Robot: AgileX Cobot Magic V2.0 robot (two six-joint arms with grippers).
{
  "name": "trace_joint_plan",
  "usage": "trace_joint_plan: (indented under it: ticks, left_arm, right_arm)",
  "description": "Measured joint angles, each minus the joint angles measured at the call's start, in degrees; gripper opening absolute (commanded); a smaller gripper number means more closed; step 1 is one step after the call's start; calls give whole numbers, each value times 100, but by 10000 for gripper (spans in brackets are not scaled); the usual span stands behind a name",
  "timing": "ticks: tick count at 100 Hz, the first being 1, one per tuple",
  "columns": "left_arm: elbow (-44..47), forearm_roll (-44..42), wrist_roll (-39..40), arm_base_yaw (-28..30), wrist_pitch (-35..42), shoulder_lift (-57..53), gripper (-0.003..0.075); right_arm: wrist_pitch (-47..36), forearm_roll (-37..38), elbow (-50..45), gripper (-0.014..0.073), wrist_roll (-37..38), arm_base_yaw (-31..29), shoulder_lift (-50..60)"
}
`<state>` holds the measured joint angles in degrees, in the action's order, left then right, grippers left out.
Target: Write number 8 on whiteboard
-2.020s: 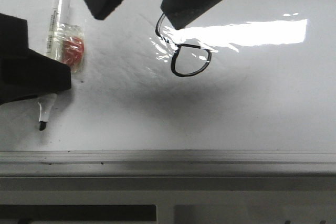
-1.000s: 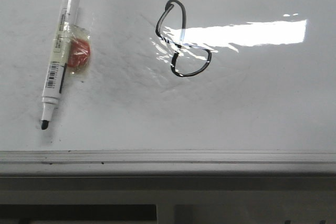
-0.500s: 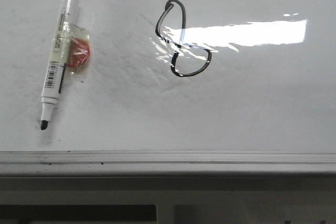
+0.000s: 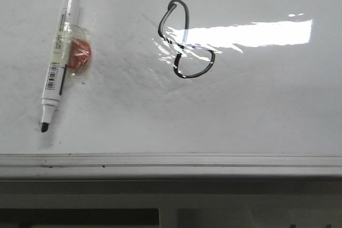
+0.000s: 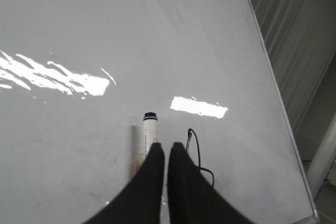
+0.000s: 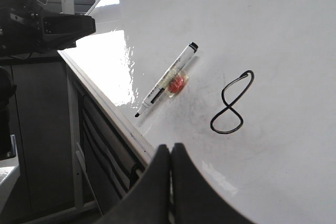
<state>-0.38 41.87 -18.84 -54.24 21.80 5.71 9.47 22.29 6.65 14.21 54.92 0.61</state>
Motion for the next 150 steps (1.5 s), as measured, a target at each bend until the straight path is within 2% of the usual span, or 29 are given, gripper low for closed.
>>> trace_joint_plan:
  ticks: [11, 18, 27, 37, 45, 52, 65, 77, 89, 111, 150]
  left_arm:
    - [0, -164, 0, 158, 10, 0, -20]
    - [0, -365, 0, 519, 49, 0, -20]
    - [0, -833, 140, 1266, 49, 0, -20]
    - [0, -1783, 895, 2337, -87, -14, -20]
    - [0, -2570, 1671, 3104, -519, -127, -20]
    - [0, -3148, 1997, 3715, -995, -329, -20]
    - [0, -3908, 2172, 4631, -1767, -599, -20]
    - [0, -4153, 2209, 5177, -2214, -599, -20]
    - [0, -4187, 2219, 5450, -2716, -599, -20]
    - [0, -4187, 2219, 5488, -4019, -599, -20]
    - [0, -4187, 2219, 5488, -4069, -599, -20]
  right_arm:
    - [0, 0, 0, -64, 0, 0, 0]
    - [0, 0, 0, -64, 0, 0, 0]
    - [0, 0, 0, -64, 0, 0, 0]
    - [0, 0, 0, -64, 0, 0, 0]
    - [0, 0, 0, -64, 0, 0, 0]
    - [0, 0, 0, -64, 0, 0, 0]
    - [0, 0, 0, -64, -2, 0, 0]
    - [0, 0, 0, -64, -2, 0, 0]
    - [0, 0, 0, -64, -2, 0, 0]
    - [0, 0, 0, -64, -2, 0, 0]
    - [0, 0, 0, -64, -12, 0, 0]
